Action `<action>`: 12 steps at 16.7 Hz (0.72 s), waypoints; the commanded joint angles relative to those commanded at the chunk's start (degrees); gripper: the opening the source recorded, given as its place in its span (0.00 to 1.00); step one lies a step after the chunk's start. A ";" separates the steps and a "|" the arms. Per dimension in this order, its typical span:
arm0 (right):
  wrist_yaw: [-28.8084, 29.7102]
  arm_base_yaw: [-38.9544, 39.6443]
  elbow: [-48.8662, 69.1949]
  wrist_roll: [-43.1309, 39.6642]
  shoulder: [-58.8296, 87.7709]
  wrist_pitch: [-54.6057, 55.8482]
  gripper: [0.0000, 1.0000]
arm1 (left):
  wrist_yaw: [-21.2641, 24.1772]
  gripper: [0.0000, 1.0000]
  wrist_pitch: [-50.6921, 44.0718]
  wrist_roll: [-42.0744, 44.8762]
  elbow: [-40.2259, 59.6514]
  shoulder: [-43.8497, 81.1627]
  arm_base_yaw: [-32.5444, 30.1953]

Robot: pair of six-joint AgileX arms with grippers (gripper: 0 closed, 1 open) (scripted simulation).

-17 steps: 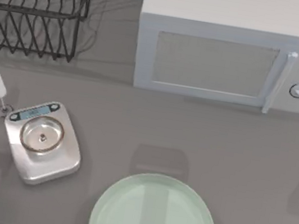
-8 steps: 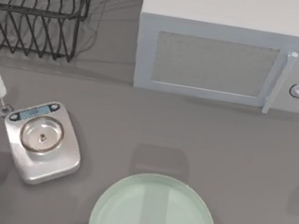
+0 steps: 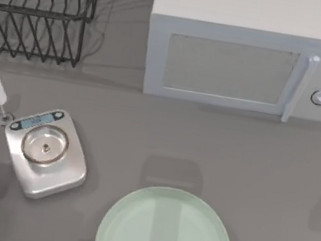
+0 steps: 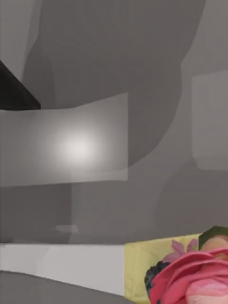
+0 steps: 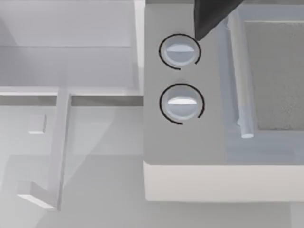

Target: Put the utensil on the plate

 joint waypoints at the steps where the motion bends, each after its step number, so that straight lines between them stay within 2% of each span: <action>1: 0.00 0.00 0.00 0.00 0.00 0.00 1.00 | 0.00 0.40 0.00 0.00 0.00 0.00 0.00; 6: 0.00 0.00 0.00 0.00 0.00 0.00 1.00 | 0.00 0.02 0.00 0.00 0.00 0.00 0.00; 12: 0.00 0.00 0.00 0.00 0.00 0.00 1.00 | 0.00 0.00 0.00 0.00 0.00 0.00 0.00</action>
